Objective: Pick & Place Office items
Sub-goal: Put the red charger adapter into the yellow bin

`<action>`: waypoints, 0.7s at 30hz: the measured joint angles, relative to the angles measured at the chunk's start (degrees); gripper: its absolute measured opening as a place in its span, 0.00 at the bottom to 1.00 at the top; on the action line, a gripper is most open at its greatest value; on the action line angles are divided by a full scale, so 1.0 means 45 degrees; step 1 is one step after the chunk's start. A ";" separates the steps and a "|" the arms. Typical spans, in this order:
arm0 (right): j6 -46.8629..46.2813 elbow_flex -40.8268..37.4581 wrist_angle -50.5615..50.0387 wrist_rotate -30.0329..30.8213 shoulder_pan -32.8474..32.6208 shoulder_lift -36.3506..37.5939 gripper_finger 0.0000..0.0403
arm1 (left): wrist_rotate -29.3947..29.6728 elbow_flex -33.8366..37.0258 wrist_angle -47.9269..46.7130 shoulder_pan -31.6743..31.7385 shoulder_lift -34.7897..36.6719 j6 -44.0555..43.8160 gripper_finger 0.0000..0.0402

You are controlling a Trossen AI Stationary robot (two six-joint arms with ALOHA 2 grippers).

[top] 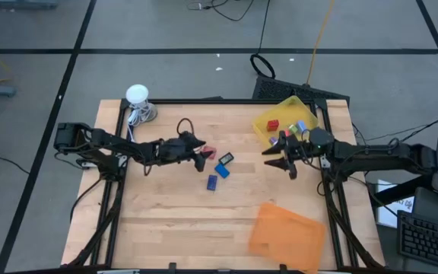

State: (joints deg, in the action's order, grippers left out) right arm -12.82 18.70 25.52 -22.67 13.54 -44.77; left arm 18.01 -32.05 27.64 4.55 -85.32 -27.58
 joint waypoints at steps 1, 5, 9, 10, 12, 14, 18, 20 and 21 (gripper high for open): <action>0.0009 0.0000 0.0004 0.0009 -0.0092 0.0000 0.45 | 0.0262 -0.0002 -0.0604 0.0029 0.0000 -0.0434 0.67; 0.0195 0.0000 -0.0001 0.0072 -0.0156 -0.0005 0.45 | 0.1130 -0.0212 -0.2323 0.0260 0.0000 -0.1284 0.65; 0.0344 0.0000 -0.0003 0.0787 -0.0156 -0.0005 0.45 | 0.1459 -0.0475 -0.2503 0.0368 -0.0020 -0.0614 0.62; 0.0344 0.0000 -0.0005 0.0971 -0.0156 -0.0010 0.45 | 0.1464 -0.0585 -0.2486 0.0375 -0.0119 -0.0289 0.62; 0.0344 0.0000 -0.0006 0.1090 -0.0151 -0.0010 0.45 | 0.1380 -0.0870 -0.2504 0.0375 -0.0398 0.0467 0.61; 0.0344 0.0000 -0.0006 0.1069 -0.0156 -0.0010 0.45 | 0.0857 -0.1258 -0.2511 0.0380 -0.0809 0.1652 0.61; 0.0344 0.0000 -0.0027 0.1027 -0.0196 -0.0010 0.45 | -0.0766 -0.2341 -0.3567 0.0380 -0.1565 0.4429 0.61; 0.0344 0.0000 -0.0059 0.1005 -0.0200 -0.0010 0.45 | -0.1171 -0.3063 -0.4669 0.0394 -0.1797 0.5085 0.62; 0.0344 0.0000 -0.0076 0.0995 -0.0200 -0.0010 0.45 | -0.1229 -0.3464 -0.5270 0.0448 -0.1903 0.5139 0.63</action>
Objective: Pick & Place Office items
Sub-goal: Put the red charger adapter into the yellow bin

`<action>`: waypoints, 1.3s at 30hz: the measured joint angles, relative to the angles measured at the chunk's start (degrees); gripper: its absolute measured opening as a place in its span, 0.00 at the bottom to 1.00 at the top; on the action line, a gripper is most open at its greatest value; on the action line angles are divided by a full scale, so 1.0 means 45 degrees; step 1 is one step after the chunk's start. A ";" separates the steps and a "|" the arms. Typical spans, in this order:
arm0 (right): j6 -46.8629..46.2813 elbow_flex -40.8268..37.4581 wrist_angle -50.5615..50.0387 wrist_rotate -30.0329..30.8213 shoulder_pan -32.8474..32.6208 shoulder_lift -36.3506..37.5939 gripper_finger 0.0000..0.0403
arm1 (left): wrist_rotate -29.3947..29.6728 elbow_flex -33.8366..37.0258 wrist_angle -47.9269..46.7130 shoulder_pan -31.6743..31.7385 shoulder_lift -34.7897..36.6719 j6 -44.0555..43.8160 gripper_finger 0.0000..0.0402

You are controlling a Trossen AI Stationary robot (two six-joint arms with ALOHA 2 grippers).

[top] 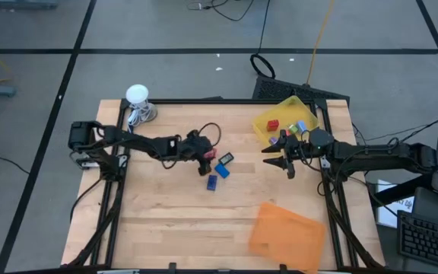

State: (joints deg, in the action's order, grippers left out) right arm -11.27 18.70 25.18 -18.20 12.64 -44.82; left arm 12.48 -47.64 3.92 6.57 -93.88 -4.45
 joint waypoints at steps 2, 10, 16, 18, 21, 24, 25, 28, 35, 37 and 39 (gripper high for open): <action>0.0000 0.0000 -0.0031 0.0000 -0.0002 0.0000 0.45 | 0.0019 -0.0760 -0.1068 0.0206 -0.0154 0.0048 0.65; 0.0010 0.0000 -0.0142 -0.0034 -0.0005 0.0000 0.45 | -0.0169 -0.1999 -0.2723 0.1097 -0.0579 0.0006 0.74; 0.0000 -0.0003 -0.0415 -0.0381 -0.0005 0.0000 0.45 | -0.2562 -0.2000 -0.2669 0.1504 -0.0570 -0.0479 0.82; 0.0000 -0.0005 -0.0415 -0.0619 -0.0005 0.0000 0.45 | -0.2449 -0.2000 -0.2813 0.1502 -0.0650 -0.0486 0.84; 0.0000 -0.0005 -0.0391 -0.0675 -0.0005 0.0000 0.45 | -0.1518 -0.1991 -0.3369 0.1428 -0.0850 -0.0207 0.84; 0.0000 -0.0005 -0.0407 -0.0670 -0.0005 0.0000 0.45 | -0.1405 -0.2005 -0.3239 0.1418 -0.1099 0.0917 0.84; -0.0003 -0.0005 -0.0362 -0.0670 -0.0005 0.0000 0.45 | -0.1422 -0.2001 -0.3287 0.1418 -0.1200 0.1264 0.84; -0.0005 -0.0005 -0.0301 -0.0673 -0.0005 -0.0001 0.45 | -0.1441 -0.2000 -0.3106 0.1415 -0.1581 0.1848 0.84; -0.0006 -0.0005 -0.0315 -0.0665 -0.0005 -0.0029 0.45 | -0.1945 -0.2056 -0.3119 0.1476 -0.2216 0.1631 0.84; -0.0008 -0.0005 -0.0318 -0.0665 -0.0005 -0.0029 0.45 | -0.2188 -0.1960 -0.3646 0.1445 -0.2318 0.1203 0.84; -0.0010 -0.0005 -0.0329 -0.0670 -0.0005 -0.0032 0.45 | -0.2114 -0.1992 -0.3769 0.1372 -0.2236 0.1078 0.84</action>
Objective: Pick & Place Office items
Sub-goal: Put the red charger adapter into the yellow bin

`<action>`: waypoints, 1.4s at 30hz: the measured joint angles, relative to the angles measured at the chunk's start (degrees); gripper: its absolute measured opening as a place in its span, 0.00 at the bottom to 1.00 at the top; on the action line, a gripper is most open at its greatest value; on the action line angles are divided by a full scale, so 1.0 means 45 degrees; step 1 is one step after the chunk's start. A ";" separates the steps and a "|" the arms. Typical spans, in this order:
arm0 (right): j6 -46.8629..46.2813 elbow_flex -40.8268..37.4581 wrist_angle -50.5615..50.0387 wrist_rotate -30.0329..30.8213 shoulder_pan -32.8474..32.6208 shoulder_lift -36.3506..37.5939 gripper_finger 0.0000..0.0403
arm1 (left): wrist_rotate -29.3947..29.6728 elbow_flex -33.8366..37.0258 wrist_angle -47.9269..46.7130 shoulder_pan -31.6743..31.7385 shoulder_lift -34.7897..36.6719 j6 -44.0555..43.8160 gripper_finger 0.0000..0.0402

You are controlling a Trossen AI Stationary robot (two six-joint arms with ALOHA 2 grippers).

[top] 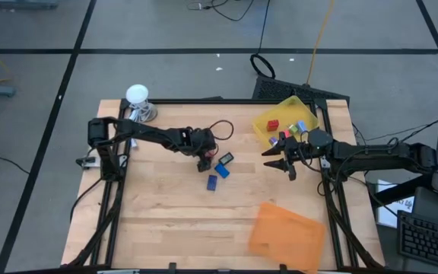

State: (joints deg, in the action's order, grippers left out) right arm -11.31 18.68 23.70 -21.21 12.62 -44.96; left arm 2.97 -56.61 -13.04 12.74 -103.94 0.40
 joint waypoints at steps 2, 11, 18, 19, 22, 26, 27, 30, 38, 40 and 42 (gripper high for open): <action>0.0000 0.0000 0.0005 0.0005 0.0000 0.0003 0.45 | 0.0038 -0.0003 -0.0537 -0.0037 0.0175 -0.0062 0.84; 0.0000 -0.0420 0.0667 0.0015 0.0000 -0.0002 0.45 | 0.0048 0.0016 -0.1376 -0.0119 0.0268 -0.1211 0.84; -0.0340 -0.0466 0.1104 0.0010 0.0000 -0.0002 0.45 | 0.0022 0.0007 -0.0379 -0.0367 0.0239 -0.0234 0.84; -0.0340 -0.0466 0.1091 0.0009 0.0000 -0.0002 0.45 | 0.0018 0.0007 -0.0401 -0.0399 0.0239 0.0107 0.84; -0.0340 -0.0466 0.1070 0.0007 0.0000 -0.0002 0.45 | 0.0017 0.0007 -0.0531 -0.0445 0.0239 0.0837 0.84; -0.0340 -0.0466 0.1065 0.0005 0.0000 -0.0002 0.45 | 0.0017 0.0007 -0.0988 -0.0395 0.0239 0.1091 0.84; -0.0335 -0.0466 0.1066 0.0005 0.0000 -0.0002 0.45 | 0.0017 0.0007 -0.1087 -0.0385 0.0239 0.1095 0.84; -0.0340 -0.0466 0.1065 0.0005 0.0000 -0.0002 0.45 | 0.0008 0.0029 -0.1074 -0.0338 0.0239 0.1085 0.83; -0.0338 -0.0466 0.1065 0.0005 0.0000 -0.0002 0.45 | -0.0562 0.0313 -0.0660 -0.0338 0.0248 0.1055 0.64; -0.0335 -0.0466 0.1065 0.0005 0.0000 -0.0002 0.45 | -0.0558 0.0322 -0.0624 -0.0345 0.0248 0.0531 0.59; -0.0335 -0.0466 0.1065 0.0005 0.0000 -0.0002 0.45 | -0.0556 0.0347 -0.0295 -0.0383 0.0245 -0.0154 0.55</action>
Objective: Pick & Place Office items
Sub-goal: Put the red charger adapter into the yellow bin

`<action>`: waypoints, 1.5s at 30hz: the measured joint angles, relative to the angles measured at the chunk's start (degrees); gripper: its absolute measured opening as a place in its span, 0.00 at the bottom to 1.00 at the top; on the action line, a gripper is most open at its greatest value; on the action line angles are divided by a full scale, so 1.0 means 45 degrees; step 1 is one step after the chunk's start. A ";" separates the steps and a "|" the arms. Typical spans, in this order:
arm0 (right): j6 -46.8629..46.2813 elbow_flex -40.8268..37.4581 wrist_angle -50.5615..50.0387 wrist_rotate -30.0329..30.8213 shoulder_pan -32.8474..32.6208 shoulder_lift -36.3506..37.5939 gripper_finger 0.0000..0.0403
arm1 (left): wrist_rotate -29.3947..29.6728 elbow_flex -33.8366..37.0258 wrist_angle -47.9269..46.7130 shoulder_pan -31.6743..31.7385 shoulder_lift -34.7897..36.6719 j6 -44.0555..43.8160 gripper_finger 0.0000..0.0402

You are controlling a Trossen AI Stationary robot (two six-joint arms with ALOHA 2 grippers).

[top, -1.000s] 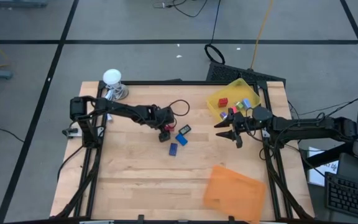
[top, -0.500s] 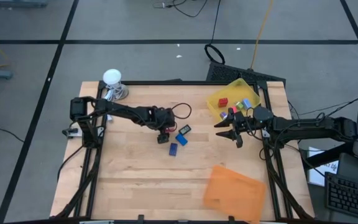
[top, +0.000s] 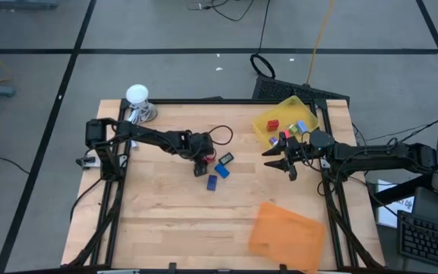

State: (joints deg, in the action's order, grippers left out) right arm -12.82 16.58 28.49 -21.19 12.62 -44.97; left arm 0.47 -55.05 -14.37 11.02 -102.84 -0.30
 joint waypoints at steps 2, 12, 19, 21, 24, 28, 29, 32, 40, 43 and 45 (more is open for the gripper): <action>0.0000 0.0000 0.0000 0.0000 0.0000 0.0000 0.45 | 0.0005 0.0000 0.0268 -0.0047 -0.0016 -0.0369 0.54; -0.0003 0.0000 -0.0010 0.0000 0.0000 0.0000 0.45 | 0.0782 0.0000 0.0210 -0.0233 -0.0016 -0.0405 0.55; 0.0000 0.0000 -0.0010 0.0000 0.0000 0.0000 0.45 | 0.1749 -0.0005 0.0685 -0.0582 0.0297 -0.1037 0.53; 0.0001 0.0000 -0.0010 0.0000 0.0000 0.0000 0.45 | 0.1716 -0.0008 0.1071 -0.0812 0.0477 -0.1189 0.53; 0.0005 0.0000 -0.0037 0.0037 0.0000 0.0005 0.45 | 0.1600 -0.0015 0.1239 -0.1193 0.0797 -0.1675 0.53; 0.0554 0.0000 -0.0180 0.0095 -0.0151 -0.0173 0.45 | 0.0446 -0.0015 0.1628 -0.1679 0.1095 -0.2512 0.53; 0.0874 0.0000 -0.0262 0.0114 -0.0273 -0.0275 0.45 | -0.0085 -0.0015 0.1827 -0.1788 0.1144 -0.2872 0.53; 0.2166 0.0000 -0.0193 0.0947 -0.0942 -0.0780 0.45 | -0.1645 -0.0017 0.2769 -0.2108 0.1179 -0.3772 0.53; 0.6538 0.0000 0.1537 0.4594 -0.3362 -0.2796 0.45 | -0.4014 -0.0019 0.5250 -0.2646 0.1179 -0.5439 0.53; 0.7207 0.0005 0.3158 0.5621 -0.4135 -0.3615 0.47 | -0.4802 -0.0019 0.6216 -0.2721 0.1179 -0.5721 0.53; 0.7380 0.0139 0.3959 0.6016 -0.4550 -0.4186 0.51 | -0.5101 -0.0019 0.6667 -0.2745 0.1179 -0.5767 0.53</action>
State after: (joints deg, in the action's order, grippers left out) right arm 20.39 17.20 46.30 5.88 -7.85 -63.81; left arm -22.48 -55.13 15.64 -1.34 -97.54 -26.25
